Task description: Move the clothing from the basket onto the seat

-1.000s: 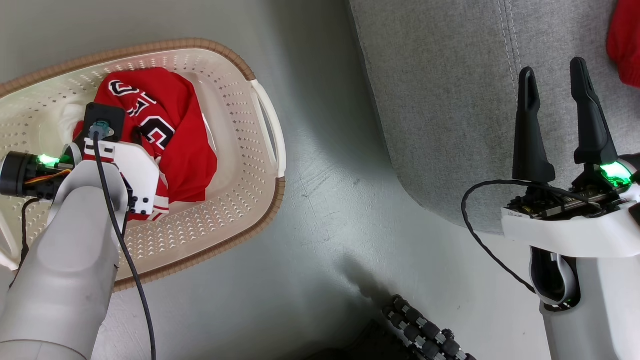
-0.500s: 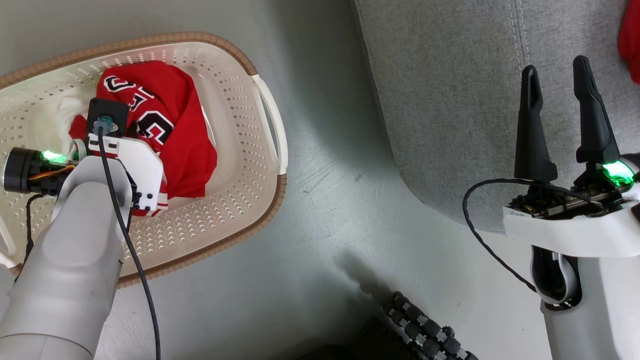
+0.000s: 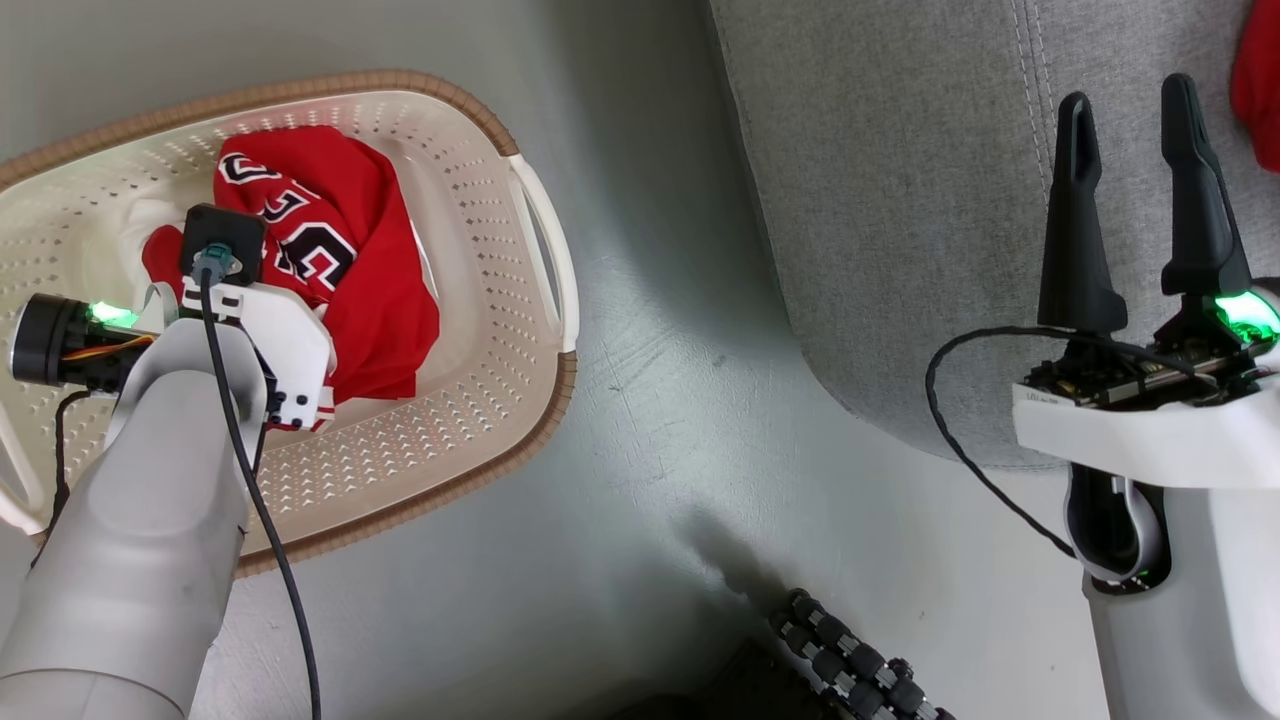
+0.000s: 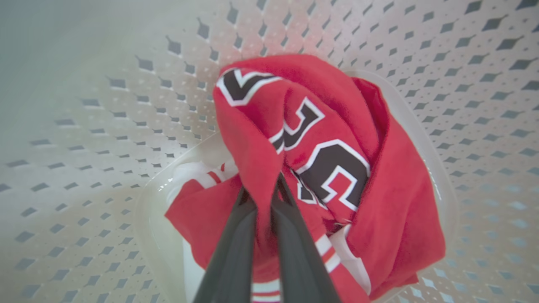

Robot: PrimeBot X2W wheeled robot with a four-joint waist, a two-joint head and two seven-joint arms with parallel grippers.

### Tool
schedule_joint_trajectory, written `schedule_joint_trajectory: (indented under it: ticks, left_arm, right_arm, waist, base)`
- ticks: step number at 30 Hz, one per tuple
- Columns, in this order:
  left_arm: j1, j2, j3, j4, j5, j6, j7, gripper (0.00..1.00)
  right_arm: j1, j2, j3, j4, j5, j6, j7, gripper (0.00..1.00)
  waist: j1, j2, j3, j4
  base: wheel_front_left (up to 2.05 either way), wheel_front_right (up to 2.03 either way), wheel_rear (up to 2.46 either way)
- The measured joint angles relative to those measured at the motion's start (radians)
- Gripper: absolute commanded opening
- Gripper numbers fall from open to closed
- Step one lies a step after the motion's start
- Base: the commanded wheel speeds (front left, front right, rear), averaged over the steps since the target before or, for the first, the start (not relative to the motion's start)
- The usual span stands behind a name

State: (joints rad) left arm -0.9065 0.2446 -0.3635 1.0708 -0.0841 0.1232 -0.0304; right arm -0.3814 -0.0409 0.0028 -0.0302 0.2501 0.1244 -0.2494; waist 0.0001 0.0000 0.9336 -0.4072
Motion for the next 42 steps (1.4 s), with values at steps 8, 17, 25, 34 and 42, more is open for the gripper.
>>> schedule_joint_trajectory:
  ticks: [8, 17, 25, 34, 42]
  left_arm:
    - [0.012, -0.007, -0.005, 0.001, 0.000, 0.003, -0.042, 0.00]
    - [0.042, -0.003, -0.014, -0.008, 0.000, 0.000, -0.109, 0.00]
    - [0.071, -0.003, -0.020, -0.034, 0.002, -0.009, -0.164, 0.00]
    - [0.125, -0.026, -0.022, -0.073, -0.002, -0.010, -0.192, 0.00]
    - [0.167, -0.064, -0.035, -0.139, -0.006, -0.011, -0.208, 0.00]
  right_arm:
    - [-0.012, 0.000, -0.003, 0.009, 0.003, 0.000, 0.000, 1.00]
    - [-0.013, 0.000, -0.004, 0.030, 0.005, 0.000, 0.000, 1.00]
    - [-0.013, 0.000, -0.002, 0.042, -0.004, 0.000, 0.000, 1.00]
    - [-0.012, 0.000, -0.004, 0.061, -0.023, 0.000, 0.000, 1.00]
    - [-0.008, -0.001, -0.016, 0.072, -0.054, 0.000, 0.000, 1.00]
  waist:
    - [0.0000, 0.0000, -0.026, 0.010]
    - [0.0000, 0.0000, -0.067, 0.022]
    - [0.0000, 0.0000, -0.112, 0.037]
    - [0.0000, 0.0000, -0.171, 0.058]
    - [0.0000, 0.0000, -0.224, 0.083]
  base:
    - [0.00, 0.00, 0.00]
    - [0.00, 0.00, 0.00]
    - [0.00, 0.00, 0.00]
    - [0.00, 0.00, 0.00]
    - [0.00, 0.00, 0.00]
